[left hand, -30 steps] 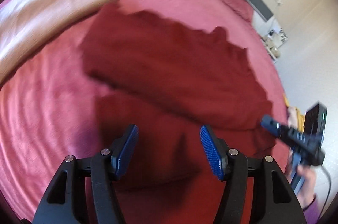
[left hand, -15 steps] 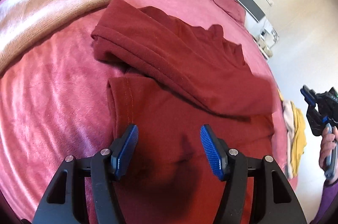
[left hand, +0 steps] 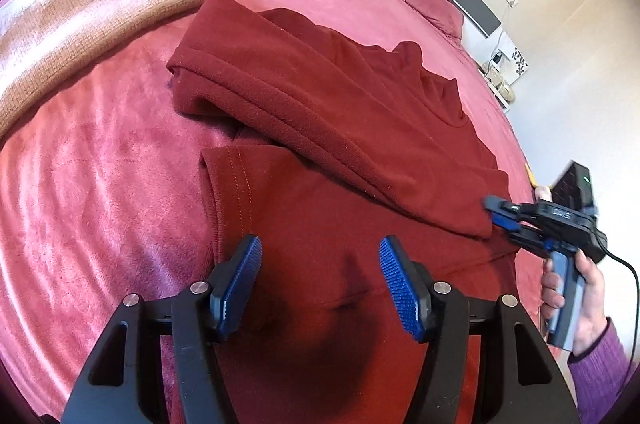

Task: Fold clothes

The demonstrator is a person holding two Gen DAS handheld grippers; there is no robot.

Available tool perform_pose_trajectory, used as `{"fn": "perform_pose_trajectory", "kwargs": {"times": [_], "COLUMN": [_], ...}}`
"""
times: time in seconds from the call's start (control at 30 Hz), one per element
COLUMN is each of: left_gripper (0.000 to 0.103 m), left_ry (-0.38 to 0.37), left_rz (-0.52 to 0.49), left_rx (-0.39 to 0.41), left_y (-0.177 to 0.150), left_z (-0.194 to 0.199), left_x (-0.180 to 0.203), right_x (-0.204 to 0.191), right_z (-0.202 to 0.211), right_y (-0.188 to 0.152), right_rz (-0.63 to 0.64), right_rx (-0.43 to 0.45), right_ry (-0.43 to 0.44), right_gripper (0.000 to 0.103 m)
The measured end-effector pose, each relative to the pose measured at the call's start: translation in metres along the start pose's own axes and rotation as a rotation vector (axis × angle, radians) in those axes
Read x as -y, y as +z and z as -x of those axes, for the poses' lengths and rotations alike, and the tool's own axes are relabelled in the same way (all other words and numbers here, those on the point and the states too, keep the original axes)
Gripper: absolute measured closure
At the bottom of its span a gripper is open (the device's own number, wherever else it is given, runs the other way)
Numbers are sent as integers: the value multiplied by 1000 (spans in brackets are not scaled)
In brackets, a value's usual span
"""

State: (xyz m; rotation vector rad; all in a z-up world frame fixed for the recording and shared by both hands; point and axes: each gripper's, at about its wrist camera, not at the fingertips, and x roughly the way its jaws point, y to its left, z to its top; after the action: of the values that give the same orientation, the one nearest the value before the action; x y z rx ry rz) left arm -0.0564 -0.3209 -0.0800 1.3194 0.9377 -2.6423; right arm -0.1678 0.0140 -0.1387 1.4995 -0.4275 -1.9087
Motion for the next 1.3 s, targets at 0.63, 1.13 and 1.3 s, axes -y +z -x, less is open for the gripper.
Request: {"fn": "perform_pose_trajectory", "kwargs": {"times": [0.63, 1.13, 1.3], "left_gripper": [39, 38, 38], "left_ry": [12, 284, 428], "left_rz": [-15, -289, -606], "left_rx": [7, 67, 64], "left_y": [-4, 69, 68], "left_z": [9, -16, -50], "left_x": [-1, 25, 49], "right_x": [0, 37, 18], "right_z": [131, 56, 65], "right_y": [-26, -51, -36], "right_rz": [-133, -79, -50], "right_rx": [230, -19, 3], "right_ry": [30, -225, -197], "right_gripper": [98, 82, 92]}}
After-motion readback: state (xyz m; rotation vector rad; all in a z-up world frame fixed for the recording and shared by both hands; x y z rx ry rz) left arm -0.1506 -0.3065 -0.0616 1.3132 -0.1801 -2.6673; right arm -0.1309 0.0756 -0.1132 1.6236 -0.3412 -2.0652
